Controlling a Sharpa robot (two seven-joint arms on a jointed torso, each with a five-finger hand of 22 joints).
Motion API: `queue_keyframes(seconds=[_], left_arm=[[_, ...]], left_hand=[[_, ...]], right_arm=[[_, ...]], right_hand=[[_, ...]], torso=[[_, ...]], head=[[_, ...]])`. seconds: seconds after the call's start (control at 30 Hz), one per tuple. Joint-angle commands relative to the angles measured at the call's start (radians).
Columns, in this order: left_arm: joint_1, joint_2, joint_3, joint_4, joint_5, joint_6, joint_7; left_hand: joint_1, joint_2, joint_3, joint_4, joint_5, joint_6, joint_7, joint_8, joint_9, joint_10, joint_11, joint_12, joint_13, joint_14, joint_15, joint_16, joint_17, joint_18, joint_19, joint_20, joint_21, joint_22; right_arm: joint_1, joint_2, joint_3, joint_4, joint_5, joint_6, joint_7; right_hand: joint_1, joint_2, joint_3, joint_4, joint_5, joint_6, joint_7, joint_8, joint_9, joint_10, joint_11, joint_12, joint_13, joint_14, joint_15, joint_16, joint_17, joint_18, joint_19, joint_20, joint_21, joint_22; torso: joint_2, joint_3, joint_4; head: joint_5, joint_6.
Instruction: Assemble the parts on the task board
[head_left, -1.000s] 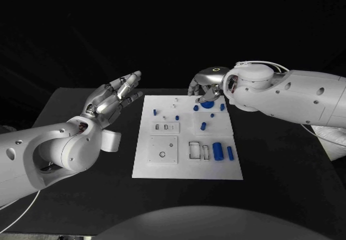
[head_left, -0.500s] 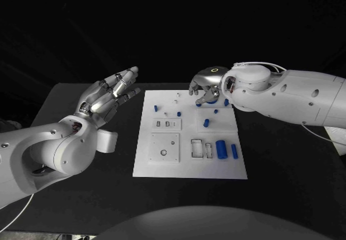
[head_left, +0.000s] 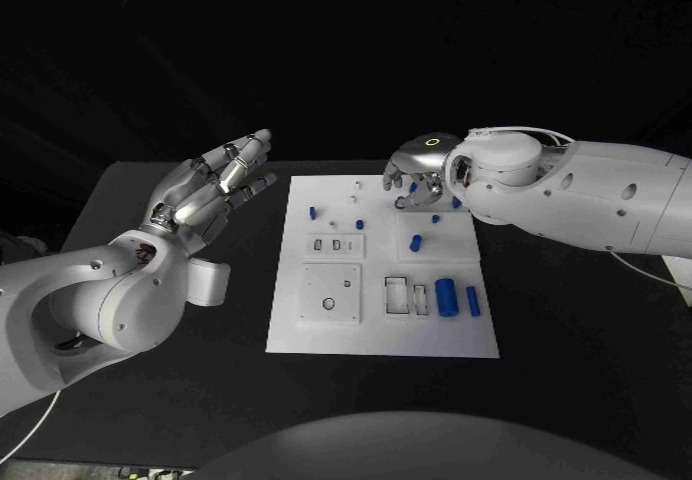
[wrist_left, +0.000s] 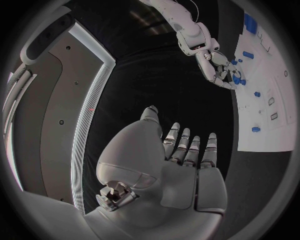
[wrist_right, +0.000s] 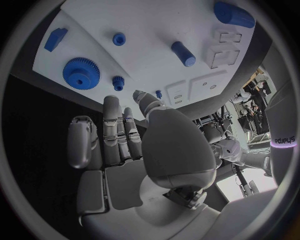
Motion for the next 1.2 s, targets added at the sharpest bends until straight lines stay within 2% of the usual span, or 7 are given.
queue_keyframes(seconds=[0.03, 0.13, 0.4, 0.7, 0.83, 1.0, 1.2], left_arm=[[0.003, -0.001, 0.001, 0.006, -0.008, 0.003, 0.007], [0.004, -0.004, 0.001, 0.008, -0.008, 0.003, 0.006], [0.005, -0.008, 0.001, 0.012, -0.008, 0.004, 0.005], [0.006, -0.009, 0.001, 0.015, -0.008, 0.006, 0.005], [0.006, -0.011, 0.001, 0.016, -0.008, 0.007, 0.006], [0.006, -0.009, 0.001, 0.014, -0.008, 0.009, 0.006], [0.006, -0.009, 0.001, 0.012, -0.008, 0.011, 0.003]], left_hand=[[0.012, 0.001, -0.006, -0.001, 0.007, -0.005, -0.005, 0.004, -0.001, 0.000, 0.010, 0.002, 0.000, 0.001, 0.005, 0.008, 0.001, 0.005, 0.005, 0.001, 0.007, 0.002], [0.013, 0.001, -0.006, -0.001, 0.009, -0.005, -0.004, 0.004, -0.001, 0.000, 0.010, 0.002, 0.000, 0.001, 0.005, 0.009, 0.001, 0.005, 0.006, 0.001, 0.007, 0.002], [0.020, 0.001, -0.007, -0.001, 0.017, 0.004, 0.007, 0.008, 0.000, 0.001, 0.006, 0.007, 0.000, 0.006, 0.010, 0.018, 0.002, 0.004, 0.016, 0.004, 0.016, 0.006], [0.023, 0.002, -0.007, -0.001, 0.018, 0.008, 0.011, 0.009, 0.001, 0.002, 0.006, 0.011, 0.001, 0.008, 0.012, 0.023, 0.003, 0.002, 0.020, 0.005, 0.020, 0.007], [0.023, 0.002, -0.007, -0.001, 0.018, 0.010, 0.012, 0.010, 0.001, 0.003, 0.005, 0.012, 0.001, 0.010, 0.014, 0.025, 0.003, 0.002, 0.022, 0.005, 0.021, 0.008], [0.023, 0.003, -0.007, 0.000, 0.018, 0.011, 0.013, 0.011, 0.001, 0.004, 0.005, 0.013, 0.001, 0.011, 0.015, 0.028, 0.004, 0.001, 0.024, 0.005, 0.023, 0.009], [0.023, 0.005, -0.008, 0.000, 0.018, 0.016, 0.018, 0.013, 0.002, 0.004, 0.003, 0.013, 0.001, 0.013, 0.018, 0.030, 0.004, 0.000, 0.026, 0.005, 0.025, 0.009]], right_arm=[[-0.001, -0.004, 0.000, 0.003, -0.037, 0.027, -0.025], [-0.001, -0.009, 0.000, 0.005, -0.040, 0.031, -0.027], [-0.001, -0.003, 0.000, -0.012, -0.043, 0.023, -0.012], [-0.002, 0.008, 0.000, -0.035, -0.044, 0.025, -0.005], [-0.003, 0.010, 0.000, -0.042, -0.043, 0.029, -0.004], [-0.006, 0.011, 0.000, -0.047, -0.040, 0.032, -0.002], [-0.010, 0.011, 0.000, -0.049, -0.036, 0.040, 0.002]], right_hand=[[0.001, -0.014, 0.017, -0.004, 0.036, 0.000, -0.009, -0.009, 0.003, -0.010, -0.001, -0.008, 0.004, -0.009, 0.000, -0.004, -0.002, -0.006, -0.008, 0.000, -0.007, 0.014], [0.003, -0.020, 0.037, -0.012, 0.069, 0.000, -0.010, -0.014, 0.007, -0.010, -0.001, -0.014, 0.009, -0.012, 0.000, -0.004, -0.004, -0.006, -0.009, 0.000, -0.009, 0.015], [0.007, -0.022, 0.078, -0.028, 0.106, 0.025, -0.006, -0.004, 0.023, 0.009, -0.003, -0.017, 0.020, -0.004, -0.003, 0.006, 0.007, -0.009, 0.004, 0.000, -0.003, 0.030], [0.003, -0.027, 0.094, -0.036, 0.116, 0.035, -0.003, 0.002, 0.036, 0.021, -0.004, -0.015, 0.026, -0.005, -0.004, 0.008, 0.007, -0.009, 0.004, 0.000, -0.003, 0.032], [-0.004, -0.029, 0.100, -0.039, 0.111, 0.041, -0.002, 0.009, 0.049, 0.031, -0.005, -0.010, 0.035, -0.004, -0.005, 0.009, 0.008, -0.009, 0.004, 0.000, -0.004, 0.034], [-0.020, -0.032, 0.102, -0.043, 0.096, 0.033, -0.003, 0.014, 0.074, 0.044, -0.006, 0.005, 0.056, 0.024, -0.006, 0.041, 0.059, -0.009, 0.006, -0.001, -0.005, 0.037], [-0.045, -0.031, 0.095, -0.045, 0.022, 0.013, -0.008, 0.018, 0.113, 0.036, -0.007, 0.025, 0.093, 0.018, -0.005, 0.047, 0.054, -0.007, -0.001, -0.001, -0.014, 0.033]], torso=[[0.004, 0.0028, 0.0063], [0.006, 0.0028, 0.0094], [0.012, 0.0042, 0.0138], [0.015, 0.0070, 0.0198], [0.016, 0.0072, 0.0208], [0.011, 0.0049, 0.0210], [0.002, 0.0011, 0.0200]], head=[[-0.004, 0.000], [-0.006, 0.000], [-0.004, 0.000], [-0.005, 0.000], [0.007, 0.000], [0.010, 0.000], [0.012, 0.000]])
